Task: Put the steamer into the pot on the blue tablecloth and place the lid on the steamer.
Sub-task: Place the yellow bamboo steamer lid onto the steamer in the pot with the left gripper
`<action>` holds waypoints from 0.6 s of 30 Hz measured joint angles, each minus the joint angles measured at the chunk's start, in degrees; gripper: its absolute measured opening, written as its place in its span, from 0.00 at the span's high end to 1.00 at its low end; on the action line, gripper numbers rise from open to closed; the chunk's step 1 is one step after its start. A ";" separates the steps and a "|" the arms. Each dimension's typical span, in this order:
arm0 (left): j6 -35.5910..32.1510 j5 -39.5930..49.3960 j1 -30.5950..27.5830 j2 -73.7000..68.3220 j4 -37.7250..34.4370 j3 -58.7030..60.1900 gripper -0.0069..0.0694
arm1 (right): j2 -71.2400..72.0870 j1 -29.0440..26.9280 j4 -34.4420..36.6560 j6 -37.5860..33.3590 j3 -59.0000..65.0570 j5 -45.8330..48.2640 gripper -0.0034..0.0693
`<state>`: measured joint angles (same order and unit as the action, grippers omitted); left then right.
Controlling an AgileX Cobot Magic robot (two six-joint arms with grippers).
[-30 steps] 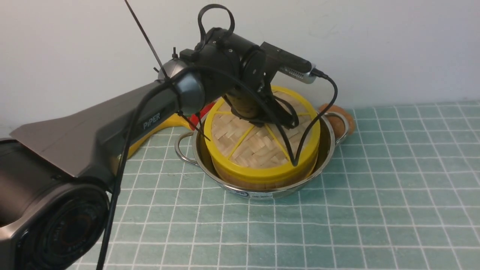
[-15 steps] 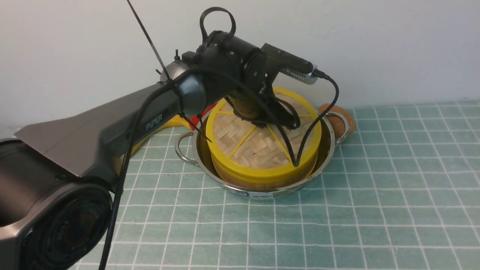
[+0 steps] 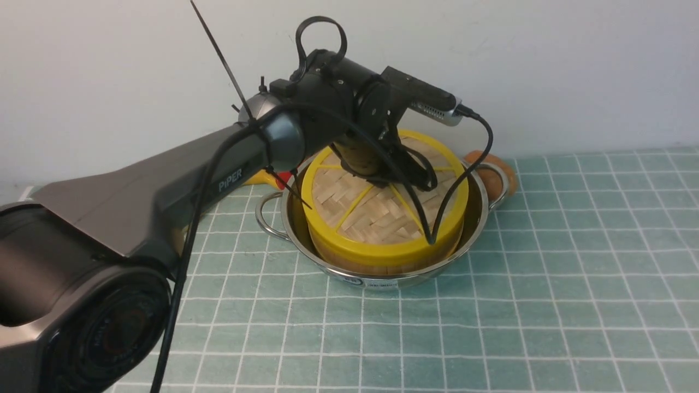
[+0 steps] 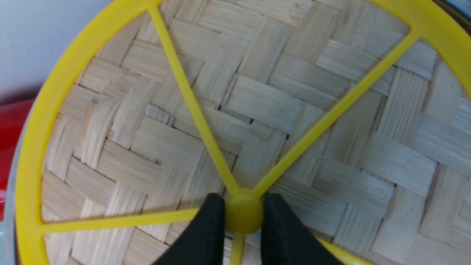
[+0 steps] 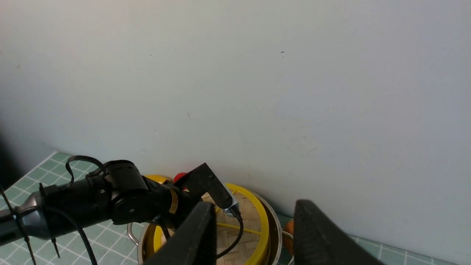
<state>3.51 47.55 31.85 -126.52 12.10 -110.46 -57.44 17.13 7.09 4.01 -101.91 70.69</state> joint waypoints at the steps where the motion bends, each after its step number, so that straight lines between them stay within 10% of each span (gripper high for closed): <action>1: 0.00 -0.15 0.00 0.00 0.06 0.00 0.76 | 0.00 0.00 0.00 0.00 0.00 0.00 0.53; 9: -2.76 -0.48 0.00 -0.06 0.62 -0.20 0.64 | 0.00 0.00 0.00 0.00 0.00 0.00 0.53; 18: -3.08 6.13 0.00 0.45 0.81 -7.91 0.07 | 0.00 0.00 0.00 0.00 0.00 0.00 0.53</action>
<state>0.43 53.68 31.85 -126.07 12.91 -118.37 -57.44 17.13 7.09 4.01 -101.91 70.69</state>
